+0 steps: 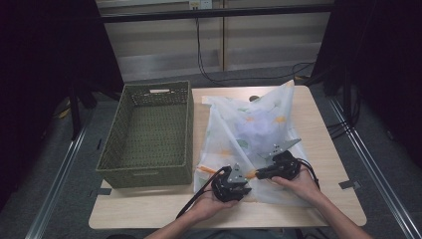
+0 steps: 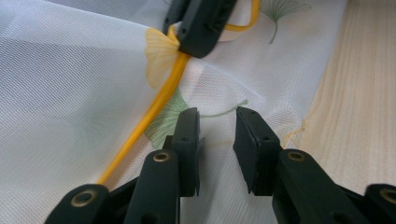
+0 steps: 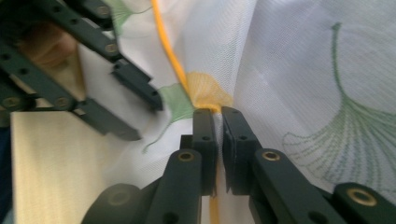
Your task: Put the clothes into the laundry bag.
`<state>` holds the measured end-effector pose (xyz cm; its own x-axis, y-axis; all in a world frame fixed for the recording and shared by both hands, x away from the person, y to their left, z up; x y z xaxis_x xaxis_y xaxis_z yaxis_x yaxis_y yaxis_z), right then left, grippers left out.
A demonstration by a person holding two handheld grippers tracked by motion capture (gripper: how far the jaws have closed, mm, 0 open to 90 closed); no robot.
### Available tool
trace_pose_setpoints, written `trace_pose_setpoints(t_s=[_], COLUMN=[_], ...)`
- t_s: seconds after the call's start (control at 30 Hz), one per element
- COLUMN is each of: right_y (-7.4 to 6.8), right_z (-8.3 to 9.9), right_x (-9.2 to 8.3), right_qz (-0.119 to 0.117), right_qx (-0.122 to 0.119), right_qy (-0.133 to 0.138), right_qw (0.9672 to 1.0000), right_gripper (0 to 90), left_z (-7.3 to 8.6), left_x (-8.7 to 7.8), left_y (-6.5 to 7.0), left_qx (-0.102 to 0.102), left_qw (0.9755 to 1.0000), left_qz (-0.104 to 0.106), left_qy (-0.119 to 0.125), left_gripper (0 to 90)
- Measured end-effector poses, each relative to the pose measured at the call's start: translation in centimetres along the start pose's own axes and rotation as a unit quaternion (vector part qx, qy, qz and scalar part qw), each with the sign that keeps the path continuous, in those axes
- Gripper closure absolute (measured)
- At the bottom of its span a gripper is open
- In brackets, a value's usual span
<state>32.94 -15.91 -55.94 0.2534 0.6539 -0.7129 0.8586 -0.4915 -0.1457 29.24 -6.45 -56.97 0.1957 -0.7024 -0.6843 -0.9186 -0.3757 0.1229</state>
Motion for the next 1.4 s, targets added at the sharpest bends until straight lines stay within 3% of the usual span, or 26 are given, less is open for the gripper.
trace_pose_setpoints(t_s=[0.07, 0.17, 0.3, 0.37, 0.5, 0.57, 0.67, 0.73, 0.8, 0.93, 1.17, 1.2, 1.27, 1.3, 1.37, 1.4], right_y=[0.5, 0.8, 1.0, 1.0, 0.7, 0.4, 0.1, 0.1, 0.2, 0.5, 0.8, 0.8, 0.7, 0.6, 0.4, 0.3], right_z=[0.3, 0.8, 0.8, 0.7, -0.1, -0.5, -0.8, -1.0, -1.1, -1.4, -2.3, -2.6, -3.2, -3.5, -3.9, -4.1], right_x=[0.2, 0.5, 0.5, 0.3, -0.5, -0.9, -1.4, -1.6, -1.9, -2.6, -4.2, -4.5, -5.2, -5.4, -5.8, -5.9], right_qz=[0.005, 0.026, 0.033, 0.028, 0.003, -0.004, 0.001, -0.003, 0.005, 0.018, 0.041, 0.049, 0.059, 0.062, 0.063, 0.064], right_qx=[0.004, -0.001, -0.004, 0.004, 0.005, 0.011, 0.007, 0.005, 0.007, 0.008, 0.009, 0.007, 0.001, -0.002, -0.003, 0.0], right_qy=[-0.005, -0.019, -0.017, -0.01, 0.031, 0.049, 0.061, 0.067, 0.075, 0.093, 0.135, 0.144, 0.158, 0.16, 0.168, 0.17], right_qw=[1.0, 0.9995, 0.9993, 0.9996, 0.9995, 0.9987, 0.9981, 0.9977, 0.9972, 0.9954, 0.99, 0.9883, 0.9856, 0.9852, 0.9838, 0.9833], right_gripper=[83.5, 82.8, 80.0, 74.2, 66.4, 66.4, 65.3, 72.2, 70.9, 71.7, 66.7, 64.1, 58.7, 54.9, 51.3, 47.9], left_z=[-0.1, -0.1, -0.1, -0.1, -0.1, -0.1, -0.1, -0.3, -0.5, -1.1, -2.1, -2.3, -3.3, -3.9, -4.8, -5.0], left_x=[0.2, 0.3, 0.2, 0.2, 0.2, 0.1, 0.1, -0.1, -0.4, -0.8, -2.2, -2.6, -3.6, -4.2, -5.2, -5.7], left_y=[0.4, 0.4, 0.2, 0.1, 0.0, 0.1, 0.0, -0.2, -0.4, -0.7, -0.8, -0.8, -0.8, -0.6, -0.6, -0.7], left_qx=[0.0, -0.007, -0.014, -0.018, -0.025, -0.041, -0.041, -0.044, -0.048, -0.056, -0.068, -0.073, -0.104, -0.108, -0.083, -0.081], left_qw=[0.9999, 0.9998, 0.9998, 0.9997, 0.9996, 0.999, 0.9989, 0.9988, 0.9986, 0.9977, 0.9963, 0.9957, 0.9916, 0.9904, 0.9913, 0.991], left_qz=[0.001, 0.009, 0.007, 0.005, 0.008, 0.014, 0.013, 0.009, 0.005, -0.007, -0.012, -0.013, -0.008, -0.005, -0.021, -0.025], left_qy=[0.012, 0.013, 0.014, 0.014, 0.013, 0.013, 0.016, 0.019, 0.021, 0.036, 0.05, 0.055, 0.077, 0.086, 0.101, 0.103], left_gripper=[76.9, 76.6, 72.6, 71.4, 70.1, 67.7, 65.2, 64.4, 62.6, 57.4, 46.3, 44.5, 40.9, 40.5, 36.9, 36.0])
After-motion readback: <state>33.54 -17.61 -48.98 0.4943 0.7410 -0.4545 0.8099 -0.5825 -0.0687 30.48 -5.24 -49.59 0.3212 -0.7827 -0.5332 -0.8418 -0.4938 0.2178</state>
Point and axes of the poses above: each handheld gripper's, and its own axes: x roughly forward along the jaws, z roughly out of its underside, y roughly to its right, the point moved 10 cm from there along x, roughly forward along the jaws, and after that the axes turned 9 degrees about -x, right-handed, at the moved point
